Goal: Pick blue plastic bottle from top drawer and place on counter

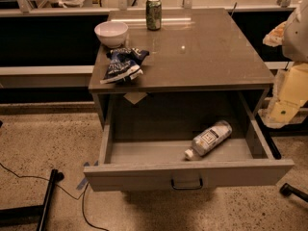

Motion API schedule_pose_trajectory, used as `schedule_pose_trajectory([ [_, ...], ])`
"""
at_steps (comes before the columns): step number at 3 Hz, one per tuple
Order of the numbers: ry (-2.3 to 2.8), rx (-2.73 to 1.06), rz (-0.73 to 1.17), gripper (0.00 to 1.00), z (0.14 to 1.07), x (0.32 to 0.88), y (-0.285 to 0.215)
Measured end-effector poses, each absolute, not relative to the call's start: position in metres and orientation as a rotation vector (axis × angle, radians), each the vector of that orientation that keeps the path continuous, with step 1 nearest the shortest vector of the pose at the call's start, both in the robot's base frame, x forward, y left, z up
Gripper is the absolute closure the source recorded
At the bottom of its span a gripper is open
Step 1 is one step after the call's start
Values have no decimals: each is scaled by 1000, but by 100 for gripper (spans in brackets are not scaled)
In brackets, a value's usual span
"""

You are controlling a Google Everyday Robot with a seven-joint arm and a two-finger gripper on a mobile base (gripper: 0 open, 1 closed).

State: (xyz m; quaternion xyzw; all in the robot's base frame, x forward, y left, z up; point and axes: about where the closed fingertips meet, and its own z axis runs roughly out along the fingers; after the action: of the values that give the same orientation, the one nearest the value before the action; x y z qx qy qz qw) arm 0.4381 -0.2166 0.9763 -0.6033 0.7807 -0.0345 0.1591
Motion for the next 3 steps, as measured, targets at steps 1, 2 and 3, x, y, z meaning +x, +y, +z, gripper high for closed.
schedule_pose_trajectory([
  [1, 2232, -1725, -99, 0, 976, 438, -217],
  [2, 2181, -1859, -211, 0, 957, 451, -223],
  [3, 2064, -2054, -342, 0, 915, 468, -244],
])
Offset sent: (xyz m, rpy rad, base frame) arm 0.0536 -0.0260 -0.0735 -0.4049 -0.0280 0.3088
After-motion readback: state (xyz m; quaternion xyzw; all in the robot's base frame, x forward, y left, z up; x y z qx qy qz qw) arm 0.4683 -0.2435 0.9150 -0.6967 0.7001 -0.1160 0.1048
